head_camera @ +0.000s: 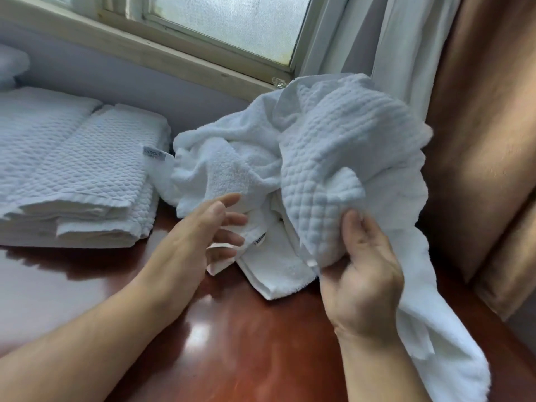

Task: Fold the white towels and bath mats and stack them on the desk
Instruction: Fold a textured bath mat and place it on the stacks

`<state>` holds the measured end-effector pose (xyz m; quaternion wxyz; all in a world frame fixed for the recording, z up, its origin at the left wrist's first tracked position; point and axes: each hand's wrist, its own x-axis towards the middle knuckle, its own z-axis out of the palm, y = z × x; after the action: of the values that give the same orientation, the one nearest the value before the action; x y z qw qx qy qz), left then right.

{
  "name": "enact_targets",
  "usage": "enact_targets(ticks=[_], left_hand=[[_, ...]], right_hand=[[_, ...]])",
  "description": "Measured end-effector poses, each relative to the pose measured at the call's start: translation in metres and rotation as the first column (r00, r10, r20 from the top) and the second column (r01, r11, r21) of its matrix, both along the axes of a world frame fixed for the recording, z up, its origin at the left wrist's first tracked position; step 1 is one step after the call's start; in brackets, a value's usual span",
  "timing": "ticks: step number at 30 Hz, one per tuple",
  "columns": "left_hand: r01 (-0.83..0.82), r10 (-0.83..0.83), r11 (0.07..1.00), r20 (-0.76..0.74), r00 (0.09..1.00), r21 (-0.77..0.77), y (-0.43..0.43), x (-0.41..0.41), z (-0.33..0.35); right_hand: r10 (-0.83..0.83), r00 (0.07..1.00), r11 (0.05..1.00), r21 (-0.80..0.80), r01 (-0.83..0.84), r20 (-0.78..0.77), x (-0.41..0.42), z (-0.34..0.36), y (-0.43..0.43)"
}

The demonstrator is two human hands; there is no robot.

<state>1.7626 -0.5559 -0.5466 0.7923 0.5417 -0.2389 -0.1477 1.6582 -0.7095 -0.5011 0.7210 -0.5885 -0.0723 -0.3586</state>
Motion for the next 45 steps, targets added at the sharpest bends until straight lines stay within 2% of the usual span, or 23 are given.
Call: enact_targets(ticks=[2,4,6,7,8,10,12,14,16,18,20,21,23,24,26,28,31,34,36,39,43,45], left_hand=[[0.126,-0.145,0.985,-0.171,0.974,-0.116,0.002,0.003,0.001],[0.308,-0.343,0.933,-0.195,0.919,-0.187,0.005,0.004,0.004],[0.443,-0.514,0.841,-0.204,0.833,-0.309,0.010,0.003,0.008],[0.456,-0.552,0.817,-0.254,0.794,-0.352,0.012,0.002,0.009],[0.446,-0.551,0.822,-0.299,0.779,-0.354,0.014,0.002,0.009],[0.390,-0.451,0.889,-0.309,0.837,-0.241,0.016,0.006,0.005],[0.309,-0.330,0.943,-0.235,0.914,-0.123,0.018,0.009,0.004],[0.264,-0.278,0.959,-0.156,0.948,-0.106,0.019,0.010,0.006],[0.260,-0.267,0.961,-0.067,0.961,-0.097,0.019,0.008,0.008],[0.212,-0.216,0.973,-0.028,0.976,-0.092,0.018,0.006,0.008],[0.143,-0.146,0.984,-0.021,0.989,-0.106,0.017,0.005,0.009],[0.112,-0.114,0.988,-0.011,0.993,-0.106,0.016,0.004,0.009],[0.046,-0.042,0.996,0.059,0.997,-0.077,0.015,0.005,0.009],[0.002,0.003,0.999,0.131,0.991,-0.038,0.016,0.006,0.008],[-0.077,0.045,0.993,0.313,0.949,0.090,0.017,0.008,0.004],[-0.071,-0.061,0.960,0.451,0.890,0.269,0.013,0.010,0.001],[-0.108,-0.229,0.867,0.580,0.782,0.487,-0.007,0.020,-0.008],[-0.277,-0.115,0.834,0.642,0.758,0.477,-0.021,0.033,-0.016],[-0.329,-0.060,0.832,0.662,0.747,0.447,-0.025,0.042,-0.019],[-0.306,-0.092,0.831,0.657,0.748,0.465,-0.033,0.050,-0.016],[-0.371,-0.131,0.765,0.691,0.711,0.527,-0.025,0.034,0.000],[-0.416,-0.107,0.743,0.707,0.699,0.524,-0.010,0.024,0.017]], right_hand=[[0.230,0.971,0.962,0.166,-0.216,-0.071,-0.005,0.002,-0.002],[0.404,0.898,0.904,0.229,-0.362,-0.174,-0.007,0.003,-0.001],[0.450,0.831,0.893,0.138,-0.429,-0.327,-0.005,-0.004,0.007],[0.407,0.815,0.900,0.026,-0.436,-0.413,-0.003,-0.009,0.014],[0.355,0.810,0.892,-0.091,-0.443,-0.466,-0.001,-0.012,0.021],[0.258,0.859,0.874,-0.271,-0.403,-0.443,0.001,-0.018,0.030],[0.134,0.951,0.908,-0.351,-0.231,-0.279,0.000,-0.018,0.029],[-0.091,0.994,0.910,-0.410,0.058,-0.063,-0.003,-0.017,0.023],[-0.328,0.937,0.811,-0.472,0.347,0.125,-0.003,-0.016,0.021],[-0.462,0.854,0.750,-0.407,0.521,0.240,-0.002,-0.014,0.022],[-0.590,0.785,0.746,-0.246,0.619,0.187,0.002,-0.009,0.017],[-0.638,0.765,0.743,-0.193,0.641,0.087,0.003,-0.007,0.010],[-0.633,0.755,0.773,-0.187,0.607,-0.170,0.006,-0.004,-0.007],[-0.609,0.744,0.793,-0.208,0.572,-0.275,0.007,-0.005,-0.015],[-0.595,0.711,0.803,-0.244,0.544,-0.374,0.009,-0.008,-0.026],[-0.603,0.694,0.797,-0.254,0.548,-0.393,0.016,-0.012,-0.033],[-0.617,0.675,0.786,-0.276,0.554,-0.404,0.032,-0.016,-0.040],[-0.655,0.659,0.755,-0.286,0.590,-0.370,0.050,-0.024,-0.047],[-0.648,0.677,0.761,-0.262,0.593,-0.349,0.060,-0.026,-0.051],[-0.622,0.679,0.783,-0.285,0.553,-0.391,0.072,-0.020,-0.057],[-0.533,0.646,0.845,-0.315,0.432,-0.546,0.060,0.006,-0.050],[-0.594,0.609,0.804,-0.427,0.415,-0.526,0.041,0.017,-0.038]])
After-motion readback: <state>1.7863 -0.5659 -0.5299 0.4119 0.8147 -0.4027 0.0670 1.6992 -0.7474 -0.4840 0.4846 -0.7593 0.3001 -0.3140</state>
